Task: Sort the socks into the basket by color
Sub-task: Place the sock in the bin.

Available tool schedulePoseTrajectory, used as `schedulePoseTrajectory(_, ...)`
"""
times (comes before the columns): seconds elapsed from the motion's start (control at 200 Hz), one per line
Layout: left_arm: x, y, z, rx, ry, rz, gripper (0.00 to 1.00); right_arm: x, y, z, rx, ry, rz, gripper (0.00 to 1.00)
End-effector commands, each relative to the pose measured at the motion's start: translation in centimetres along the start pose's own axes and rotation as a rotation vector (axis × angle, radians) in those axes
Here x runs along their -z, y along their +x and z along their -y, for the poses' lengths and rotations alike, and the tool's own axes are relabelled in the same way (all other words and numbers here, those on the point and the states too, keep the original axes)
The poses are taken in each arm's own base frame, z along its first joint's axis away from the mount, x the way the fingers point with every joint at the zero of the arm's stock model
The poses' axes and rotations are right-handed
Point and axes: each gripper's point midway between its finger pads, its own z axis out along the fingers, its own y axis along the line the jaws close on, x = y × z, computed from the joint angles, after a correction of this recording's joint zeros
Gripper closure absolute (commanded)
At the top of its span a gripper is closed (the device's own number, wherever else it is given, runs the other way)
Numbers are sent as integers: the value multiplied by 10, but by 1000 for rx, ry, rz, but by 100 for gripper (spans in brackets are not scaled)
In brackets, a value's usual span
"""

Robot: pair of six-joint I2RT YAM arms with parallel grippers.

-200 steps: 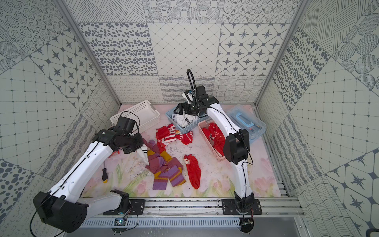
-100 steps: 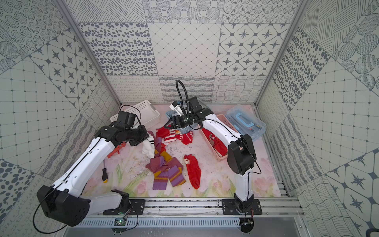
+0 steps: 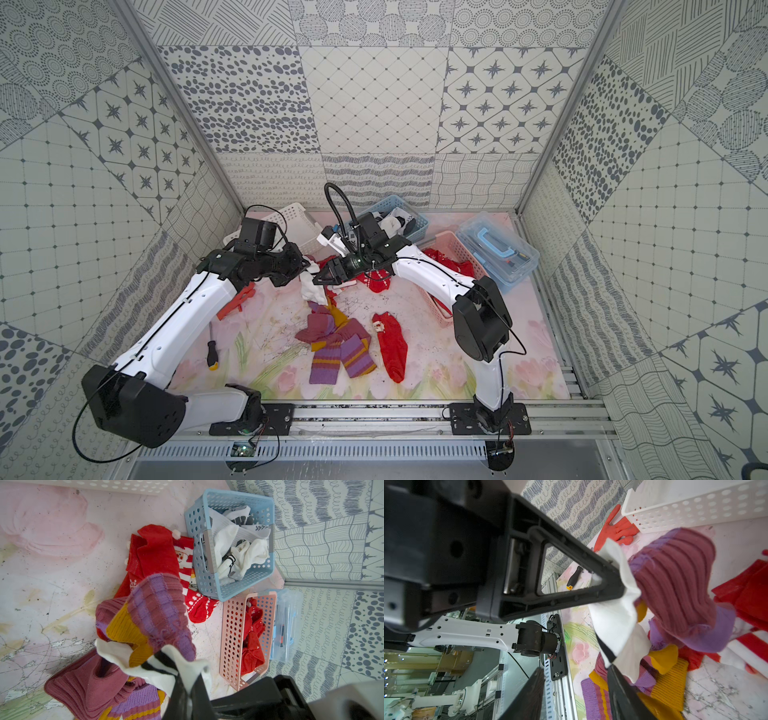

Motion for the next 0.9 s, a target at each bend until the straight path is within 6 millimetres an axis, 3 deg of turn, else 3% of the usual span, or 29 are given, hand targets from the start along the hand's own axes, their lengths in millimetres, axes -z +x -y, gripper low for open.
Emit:
schedulePoseTrajectory(0.0,2,-2,18,15,78,3,100,-4,-21,10,55,29,61,53)
schedulePoseTrajectory(0.115,2,-2,20,11,84,2,100,-8,-25,15,67,51,58,48)
schedulePoseTrajectory(0.25,2,-2,23,10,93,0,100,-12,-28,16,74,55,52,51)
schedulePoseTrajectory(0.295,1,-2,24,8,95,1,100,-13,-28,16,73,53,47,58)
schedulePoseTrajectory(0.355,0,-1,23,6,90,-2,100,-12,-29,14,75,49,47,86)
schedulePoseTrajectory(0.405,-1,-1,23,4,89,-1,100,-12,-28,14,77,50,45,100)
schedulePoseTrajectory(0.66,-4,-3,13,-11,39,12,100,-2,-18,6,79,55,8,100)
schedulePoseTrajectory(0.76,-6,-4,9,-17,18,16,63,5,-17,4,72,53,11,100)
schedulePoseTrajectory(0.895,-7,-5,4,-33,-12,13,46,17,-23,3,54,43,33,100)
